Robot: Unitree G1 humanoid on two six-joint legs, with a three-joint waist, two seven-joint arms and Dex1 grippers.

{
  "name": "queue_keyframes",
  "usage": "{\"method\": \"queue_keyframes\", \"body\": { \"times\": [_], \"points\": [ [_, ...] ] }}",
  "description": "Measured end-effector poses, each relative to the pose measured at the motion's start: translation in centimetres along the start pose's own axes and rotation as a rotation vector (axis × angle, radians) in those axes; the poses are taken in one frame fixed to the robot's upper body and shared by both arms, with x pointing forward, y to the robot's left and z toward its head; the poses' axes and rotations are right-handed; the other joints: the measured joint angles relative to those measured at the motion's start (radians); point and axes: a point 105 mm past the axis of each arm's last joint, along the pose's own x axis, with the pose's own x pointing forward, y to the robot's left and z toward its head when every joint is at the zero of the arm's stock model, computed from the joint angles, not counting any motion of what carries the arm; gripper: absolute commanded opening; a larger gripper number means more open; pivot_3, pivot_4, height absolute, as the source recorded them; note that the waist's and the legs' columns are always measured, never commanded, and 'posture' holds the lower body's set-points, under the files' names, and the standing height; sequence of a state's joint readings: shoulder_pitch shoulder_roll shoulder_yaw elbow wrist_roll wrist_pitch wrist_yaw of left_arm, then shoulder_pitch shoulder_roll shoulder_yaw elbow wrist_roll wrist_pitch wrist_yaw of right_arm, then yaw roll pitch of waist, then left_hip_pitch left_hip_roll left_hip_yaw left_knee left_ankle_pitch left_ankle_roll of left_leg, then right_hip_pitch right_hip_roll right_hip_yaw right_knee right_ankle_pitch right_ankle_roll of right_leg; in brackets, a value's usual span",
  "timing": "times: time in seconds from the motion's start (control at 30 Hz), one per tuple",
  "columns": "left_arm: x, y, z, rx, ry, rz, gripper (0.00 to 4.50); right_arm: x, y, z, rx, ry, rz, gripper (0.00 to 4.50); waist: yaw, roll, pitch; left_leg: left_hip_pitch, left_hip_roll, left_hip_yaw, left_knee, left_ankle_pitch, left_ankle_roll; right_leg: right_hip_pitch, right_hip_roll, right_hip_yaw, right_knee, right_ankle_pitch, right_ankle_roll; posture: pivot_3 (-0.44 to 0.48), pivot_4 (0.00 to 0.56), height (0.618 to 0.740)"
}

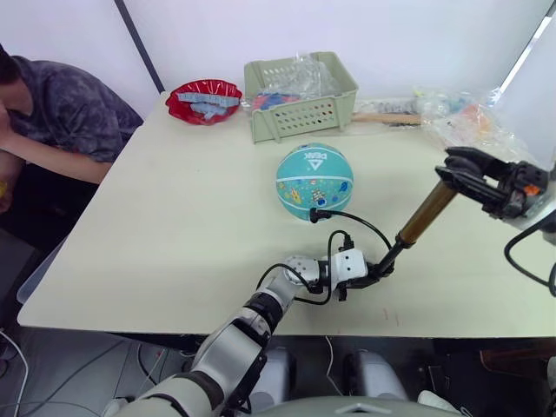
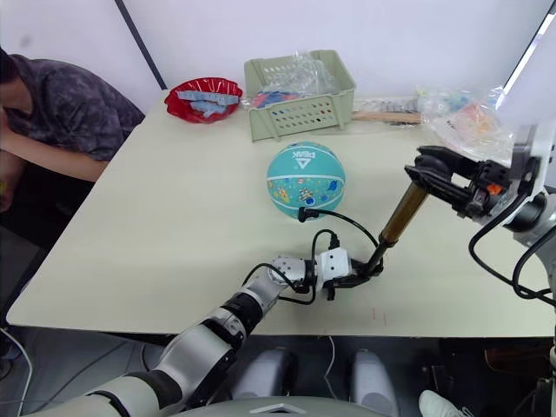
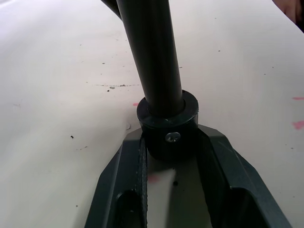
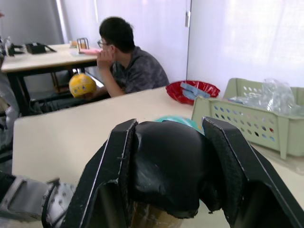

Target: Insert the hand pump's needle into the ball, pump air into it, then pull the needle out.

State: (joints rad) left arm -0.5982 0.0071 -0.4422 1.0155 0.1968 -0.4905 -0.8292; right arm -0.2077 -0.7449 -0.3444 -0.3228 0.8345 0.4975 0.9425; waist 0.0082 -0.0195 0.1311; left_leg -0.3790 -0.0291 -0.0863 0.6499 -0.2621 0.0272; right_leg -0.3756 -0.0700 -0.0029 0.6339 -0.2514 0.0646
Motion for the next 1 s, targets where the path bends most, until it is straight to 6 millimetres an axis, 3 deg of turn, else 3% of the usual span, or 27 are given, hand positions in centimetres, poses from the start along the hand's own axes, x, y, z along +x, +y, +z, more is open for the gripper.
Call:
{"method": "queue_keyframes", "body": {
  "times": [0.13, 0.23, 0.33, 0.53, 0.83, 1.0],
  "points": [
    [0.0, -0.1, -0.1, -0.004, 0.002, 0.001, 1.01, 0.3, 0.4, -2.6, 0.009, 0.029, -0.005, 1.63, 0.000, -0.002, -0.004, 0.000, 0.000, 0.000, 0.000, 0.000, 0.000, 0.000, 0.000, 0.000, 0.000, 0.000, -0.001, 0.000, 0.150, 0.740],
    [0.0, -0.1, -0.1, -0.005, 0.003, -0.001, 1.01, 0.3, 0.5, -3.5, 0.015, 0.029, -0.013, 1.63, 0.000, -0.002, -0.005, 0.000, 0.000, 0.000, -0.001, 0.000, 0.000, 0.000, 0.000, 0.000, 0.000, 0.001, -0.003, 0.000, 0.150, 0.740],
    [0.0, -0.1, -0.2, -0.013, 0.010, -0.001, 1.01, 0.3, 1.2, -6.5, 0.009, 0.060, -0.024, 1.63, -0.001, -0.005, -0.008, 0.001, 0.000, 0.000, -0.001, 0.000, 0.000, 0.000, 0.000, 0.000, 0.000, 0.001, -0.003, 0.000, 0.150, 0.740],
    [0.0, -0.2, -0.4, -0.019, 0.011, 0.000, 1.01, 0.6, 2.1, -9.6, 0.007, 0.089, -0.035, 1.63, -0.001, -0.005, -0.011, 0.002, 0.000, -0.001, -0.001, 0.000, 0.000, 0.000, 0.001, 0.000, 0.000, 0.001, -0.003, 0.000, 0.150, 0.740],
    [0.0, -0.2, -0.4, -0.019, 0.013, 0.001, 1.01, 0.6, 2.2, -9.6, -0.011, 0.090, -0.032, 1.63, -0.002, -0.004, -0.012, 0.002, 0.000, -0.001, -0.001, 0.000, 0.000, 0.000, 0.001, 0.000, 0.000, 0.001, -0.003, 0.000, 0.150, 0.740],
    [0.3, -0.1, 0.2, -0.010, 0.001, -0.007, 1.01, 0.4, 0.8, -7.5, 0.021, 0.116, 0.000, 1.63, 0.005, 0.002, -0.003, -0.001, -0.001, -0.001, 0.000, 0.000, 0.000, -0.001, 0.000, 0.000, 0.000, 0.002, -0.004, 0.000, 0.150, 0.740]
  ]
}}
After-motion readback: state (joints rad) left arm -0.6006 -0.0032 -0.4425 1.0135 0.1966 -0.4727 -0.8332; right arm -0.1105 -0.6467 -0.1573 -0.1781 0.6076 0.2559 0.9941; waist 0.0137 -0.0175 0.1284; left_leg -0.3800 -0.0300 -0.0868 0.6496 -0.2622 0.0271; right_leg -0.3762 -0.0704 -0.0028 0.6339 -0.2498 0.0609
